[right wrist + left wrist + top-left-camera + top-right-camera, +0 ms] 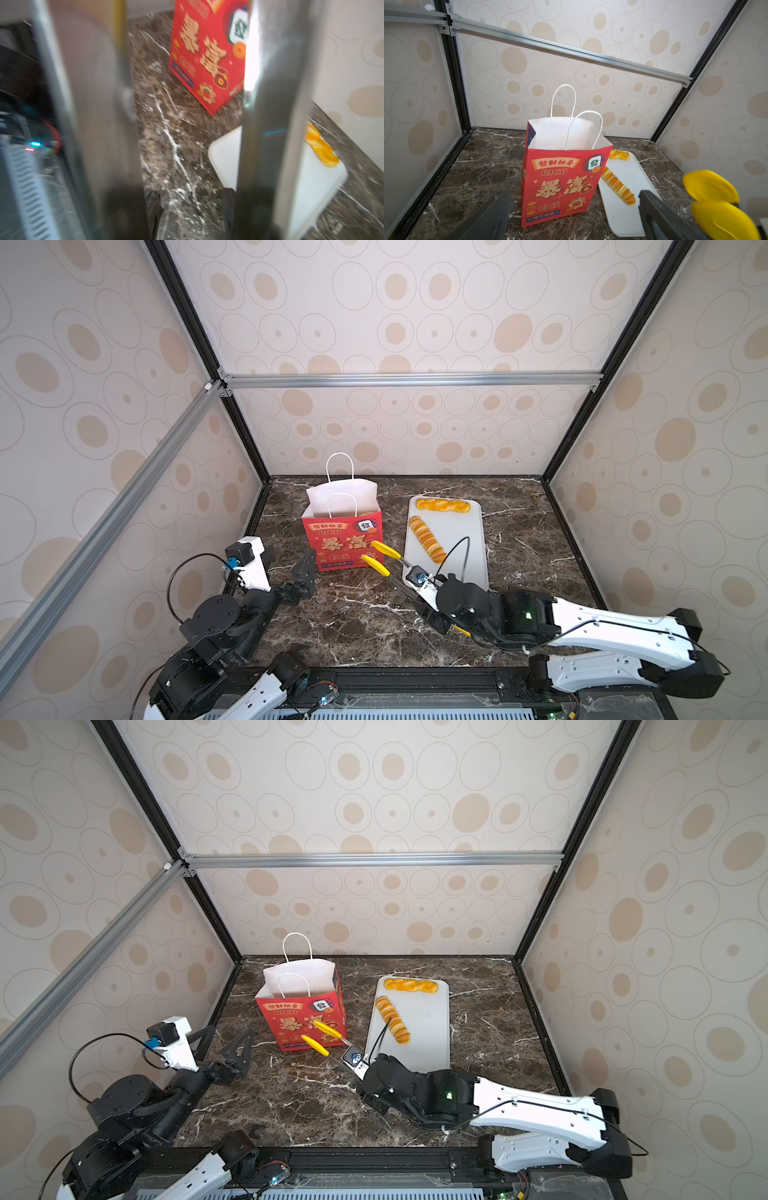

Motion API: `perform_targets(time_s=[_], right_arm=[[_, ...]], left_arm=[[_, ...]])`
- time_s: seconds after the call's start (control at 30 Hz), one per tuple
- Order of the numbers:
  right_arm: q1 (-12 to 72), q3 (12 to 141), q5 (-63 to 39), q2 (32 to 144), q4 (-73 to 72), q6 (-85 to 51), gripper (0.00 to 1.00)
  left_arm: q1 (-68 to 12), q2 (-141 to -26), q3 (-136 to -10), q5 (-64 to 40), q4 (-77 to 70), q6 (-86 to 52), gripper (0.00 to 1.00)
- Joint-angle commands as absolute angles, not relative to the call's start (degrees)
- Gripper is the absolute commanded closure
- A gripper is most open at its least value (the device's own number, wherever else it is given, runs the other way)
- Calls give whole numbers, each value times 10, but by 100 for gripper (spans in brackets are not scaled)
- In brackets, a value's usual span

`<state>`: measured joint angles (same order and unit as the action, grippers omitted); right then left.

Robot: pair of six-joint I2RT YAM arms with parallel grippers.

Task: Pack bread into a paper bag
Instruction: Adjust the clamp, then pick up the fake bread from the plate.

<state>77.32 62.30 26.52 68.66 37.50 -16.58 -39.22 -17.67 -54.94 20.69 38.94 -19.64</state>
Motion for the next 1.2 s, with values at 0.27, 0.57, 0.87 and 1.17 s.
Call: perform_targets(time_s=[0.27, 0.57, 0.87, 1.17], right_arm=[[582, 586, 192, 709, 414, -142, 61], [521, 576, 123, 772, 443, -130, 45], [483, 564, 118, 810, 461, -144, 30], [393, 563, 37, 889, 423, -109, 29]], left_arm=[[-390, -126, -527, 178, 470, -196, 2], [-390, -143, -533, 154, 481, -209, 1], [-390, -141, -537, 142, 490, -215, 2], [-390, -141, -535, 141, 512, -218, 1]])
